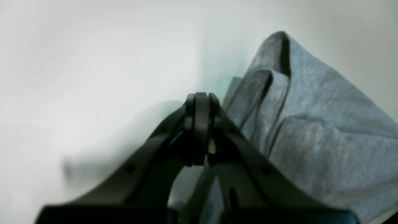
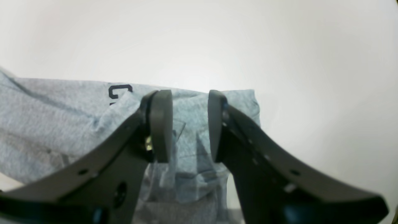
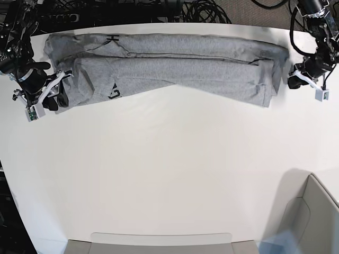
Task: Fold the T-shirt properly
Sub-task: 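Adjust both grippers' grip on the folded strip's ends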
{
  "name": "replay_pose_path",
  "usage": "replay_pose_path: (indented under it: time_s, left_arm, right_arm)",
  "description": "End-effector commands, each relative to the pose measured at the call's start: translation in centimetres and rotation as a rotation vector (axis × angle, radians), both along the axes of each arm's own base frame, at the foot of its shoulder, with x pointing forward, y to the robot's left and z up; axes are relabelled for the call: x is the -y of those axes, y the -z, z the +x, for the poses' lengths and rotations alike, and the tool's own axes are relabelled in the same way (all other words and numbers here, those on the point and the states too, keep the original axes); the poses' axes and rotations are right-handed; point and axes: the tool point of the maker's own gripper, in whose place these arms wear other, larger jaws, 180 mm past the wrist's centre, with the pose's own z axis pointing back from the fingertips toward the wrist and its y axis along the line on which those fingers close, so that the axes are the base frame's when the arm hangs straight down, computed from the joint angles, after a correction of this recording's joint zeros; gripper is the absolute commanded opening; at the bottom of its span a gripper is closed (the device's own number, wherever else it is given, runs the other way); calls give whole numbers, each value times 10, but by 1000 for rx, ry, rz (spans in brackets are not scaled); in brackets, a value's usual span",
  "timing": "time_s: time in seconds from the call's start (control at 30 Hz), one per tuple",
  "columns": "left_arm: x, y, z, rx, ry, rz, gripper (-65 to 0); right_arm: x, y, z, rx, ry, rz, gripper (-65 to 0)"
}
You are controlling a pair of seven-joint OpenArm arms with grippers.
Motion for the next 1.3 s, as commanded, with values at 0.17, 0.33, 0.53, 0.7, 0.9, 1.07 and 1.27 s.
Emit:
replay_pose_path:
  time_s: [0.17, 0.33, 0.53, 0.7, 0.9, 1.07, 1.27]
  left_arm:
    - [-2, -31, 15, 72, 58, 64, -650]
    - [41, -70, 16, 176, 152, 141, -475]
    - [65, -76, 20, 152, 32, 93, -448]
    - [83, -63, 20, 108, 25, 51, -446]
    - [83, -62, 19, 99, 28, 52, -446]
    - [83, -62, 19, 100, 27, 53, -446]
    - [84, -58, 13, 76, 33, 51, -446]
  right_arm:
    - [1, -7, 1, 24, -9, -7, -451]
    - [1, -5, 0, 19, -10, -6, -451]
    - [-11, 0, -2, -7, -66, -14, -451]
    - [-18, 4, -4, -21, -89, -11, -451]
    - [-15, 2, -3, -19, -95, -30, -451]
    - [-13, 0, -1, -15, -98, -37, -451]
    - [-13, 0, -1, -15, -98, -39, -451]
